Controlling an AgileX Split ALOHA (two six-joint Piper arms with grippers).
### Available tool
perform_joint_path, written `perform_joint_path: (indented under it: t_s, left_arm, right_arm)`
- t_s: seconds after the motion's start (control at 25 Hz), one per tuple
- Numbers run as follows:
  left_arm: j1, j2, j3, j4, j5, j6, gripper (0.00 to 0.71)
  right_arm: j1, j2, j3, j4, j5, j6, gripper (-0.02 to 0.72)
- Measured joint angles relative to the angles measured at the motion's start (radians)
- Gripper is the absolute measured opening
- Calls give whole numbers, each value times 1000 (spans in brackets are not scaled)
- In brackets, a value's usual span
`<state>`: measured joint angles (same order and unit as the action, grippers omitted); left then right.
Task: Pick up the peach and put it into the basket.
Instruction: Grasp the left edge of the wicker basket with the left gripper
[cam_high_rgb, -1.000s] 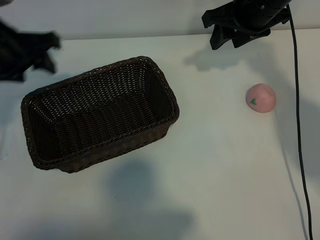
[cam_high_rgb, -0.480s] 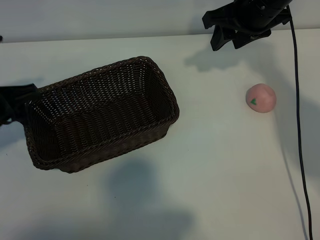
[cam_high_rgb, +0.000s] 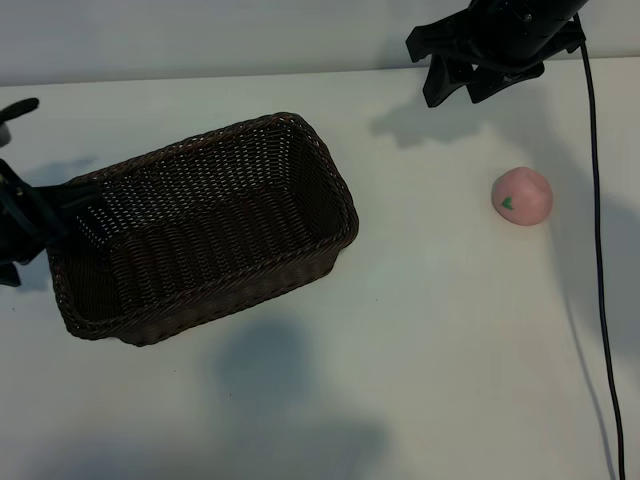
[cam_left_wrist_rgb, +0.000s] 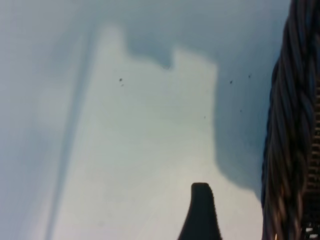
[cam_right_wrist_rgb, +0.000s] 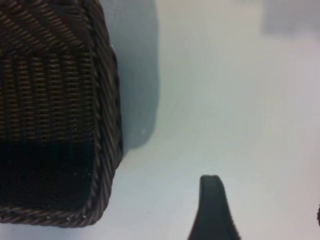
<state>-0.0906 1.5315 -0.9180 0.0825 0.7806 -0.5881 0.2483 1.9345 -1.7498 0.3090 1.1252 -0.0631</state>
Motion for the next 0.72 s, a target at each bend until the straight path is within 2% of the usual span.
perform_joint_path:
  t_s: [0.28,0.72]
  left_arm:
    - [27,96,0,-92,-88,103,576]
    - [28,227,0,-144,-142,143,574]
  right_arm:
    - [0,0,0,0,10,0,493]
    - [0,0,0,0,15,0,493]
